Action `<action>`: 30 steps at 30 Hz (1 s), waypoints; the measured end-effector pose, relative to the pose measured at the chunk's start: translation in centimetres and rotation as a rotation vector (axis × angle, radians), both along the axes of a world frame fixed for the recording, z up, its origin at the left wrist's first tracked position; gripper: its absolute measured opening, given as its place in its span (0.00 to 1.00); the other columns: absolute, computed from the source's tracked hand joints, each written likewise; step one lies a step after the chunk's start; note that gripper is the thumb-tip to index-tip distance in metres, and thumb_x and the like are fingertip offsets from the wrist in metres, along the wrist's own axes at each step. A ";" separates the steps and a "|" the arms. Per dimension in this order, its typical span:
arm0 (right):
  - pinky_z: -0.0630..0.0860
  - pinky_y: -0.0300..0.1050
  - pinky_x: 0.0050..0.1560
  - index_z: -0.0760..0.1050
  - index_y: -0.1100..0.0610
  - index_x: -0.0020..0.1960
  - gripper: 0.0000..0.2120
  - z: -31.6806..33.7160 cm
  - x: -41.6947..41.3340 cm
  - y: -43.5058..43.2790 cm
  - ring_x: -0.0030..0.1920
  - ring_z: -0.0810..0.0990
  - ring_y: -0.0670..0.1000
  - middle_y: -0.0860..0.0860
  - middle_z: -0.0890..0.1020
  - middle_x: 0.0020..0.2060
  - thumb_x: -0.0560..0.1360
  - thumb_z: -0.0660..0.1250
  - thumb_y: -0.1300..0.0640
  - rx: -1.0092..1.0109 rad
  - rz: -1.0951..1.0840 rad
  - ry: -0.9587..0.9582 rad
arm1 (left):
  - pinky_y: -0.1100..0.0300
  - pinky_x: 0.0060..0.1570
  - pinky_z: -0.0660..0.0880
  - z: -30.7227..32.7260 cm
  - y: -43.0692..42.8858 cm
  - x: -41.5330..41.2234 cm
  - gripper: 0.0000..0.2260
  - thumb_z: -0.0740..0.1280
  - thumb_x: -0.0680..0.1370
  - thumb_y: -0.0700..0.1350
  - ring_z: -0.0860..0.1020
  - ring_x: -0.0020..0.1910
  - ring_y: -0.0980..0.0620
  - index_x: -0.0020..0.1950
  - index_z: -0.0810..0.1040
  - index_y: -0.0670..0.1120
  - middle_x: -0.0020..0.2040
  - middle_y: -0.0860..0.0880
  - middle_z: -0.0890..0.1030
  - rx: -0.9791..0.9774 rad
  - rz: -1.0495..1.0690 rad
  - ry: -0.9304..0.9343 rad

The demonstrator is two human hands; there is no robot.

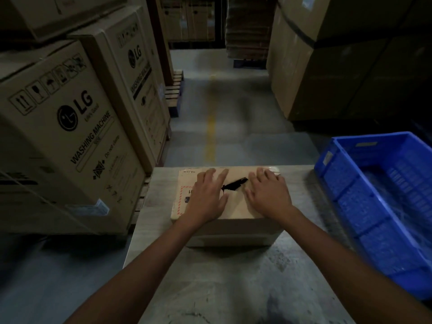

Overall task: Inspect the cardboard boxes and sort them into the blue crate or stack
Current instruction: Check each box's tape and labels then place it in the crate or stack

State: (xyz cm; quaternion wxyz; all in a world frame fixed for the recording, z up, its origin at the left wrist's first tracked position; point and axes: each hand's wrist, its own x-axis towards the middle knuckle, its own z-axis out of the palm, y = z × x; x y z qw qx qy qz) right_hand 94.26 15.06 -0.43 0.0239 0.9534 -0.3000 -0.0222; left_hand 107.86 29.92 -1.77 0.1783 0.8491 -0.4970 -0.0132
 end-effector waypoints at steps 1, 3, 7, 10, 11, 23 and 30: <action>0.63 0.58 0.70 0.59 0.53 0.79 0.30 0.0 -0.3 0.0 0.76 0.62 0.58 0.57 0.62 0.78 0.82 0.46 0.39 -0.019 0.012 -0.019 | 0.47 0.73 0.60 0.0 0.1 0.0 0.30 0.62 0.81 0.56 0.57 0.75 0.44 0.80 0.56 0.53 0.77 0.44 0.60 0.008 0.001 0.005; 0.64 0.57 0.68 0.61 0.50 0.78 0.32 -0.3 -1.0 0.3 0.75 0.63 0.57 0.56 0.63 0.78 0.79 0.44 0.36 -0.013 -0.006 -0.091 | 0.45 0.76 0.55 -0.3 0.0 -0.2 0.28 0.59 0.81 0.57 0.52 0.78 0.43 0.80 0.56 0.53 0.80 0.45 0.55 0.043 0.014 0.016; 0.53 0.63 0.76 0.54 0.48 0.80 0.35 -0.8 -1.5 0.6 0.81 0.47 0.60 0.60 0.49 0.81 0.78 0.50 0.32 0.126 -0.163 -0.145 | 0.38 0.76 0.53 -0.6 1.1 0.8 0.28 0.57 0.81 0.60 0.52 0.79 0.38 0.77 0.60 0.49 0.80 0.41 0.57 0.037 0.294 -0.016; 0.59 0.62 0.75 0.50 0.51 0.82 0.41 -0.4 -1.7 0.8 0.81 0.48 0.62 0.60 0.45 0.81 0.78 0.60 0.32 0.285 -0.370 -0.266 | 0.34 0.72 0.57 -0.3 2.3 2.7 0.35 0.57 0.80 0.66 0.55 0.77 0.34 0.81 0.52 0.50 0.81 0.40 0.53 0.080 0.534 0.154; 0.65 0.61 0.72 0.48 0.52 0.82 0.44 -0.3 -1.8 0.7 0.80 0.53 0.63 0.60 0.45 0.81 0.77 0.63 0.33 0.357 -0.444 -0.319 | 0.34 0.70 0.61 -0.1 2.5 3.1 0.37 0.58 0.79 0.67 0.59 0.76 0.33 0.82 0.49 0.52 0.81 0.39 0.52 0.082 0.555 0.229; 0.73 0.53 0.60 0.59 0.48 0.80 0.34 -0.5 -3.8 1.0 0.65 0.77 0.60 0.55 0.78 0.67 0.79 0.66 0.41 0.569 -0.592 -0.674 | 0.45 0.52 0.79 -0.2 4.6 3.4 0.29 0.61 0.79 0.65 0.80 0.56 0.44 0.77 0.59 0.56 0.59 0.46 0.80 -0.167 0.474 0.370; 0.69 0.52 0.62 0.59 0.48 0.80 0.31 0.2 -4.3 2.7 0.67 0.73 0.58 0.56 0.72 0.70 0.81 0.63 0.41 0.596 -0.708 -0.915 | 0.45 0.46 0.80 -0.1 6.5 1.9 0.18 0.59 0.79 0.63 0.80 0.49 0.48 0.67 0.66 0.59 0.54 0.50 0.79 -0.467 0.447 0.383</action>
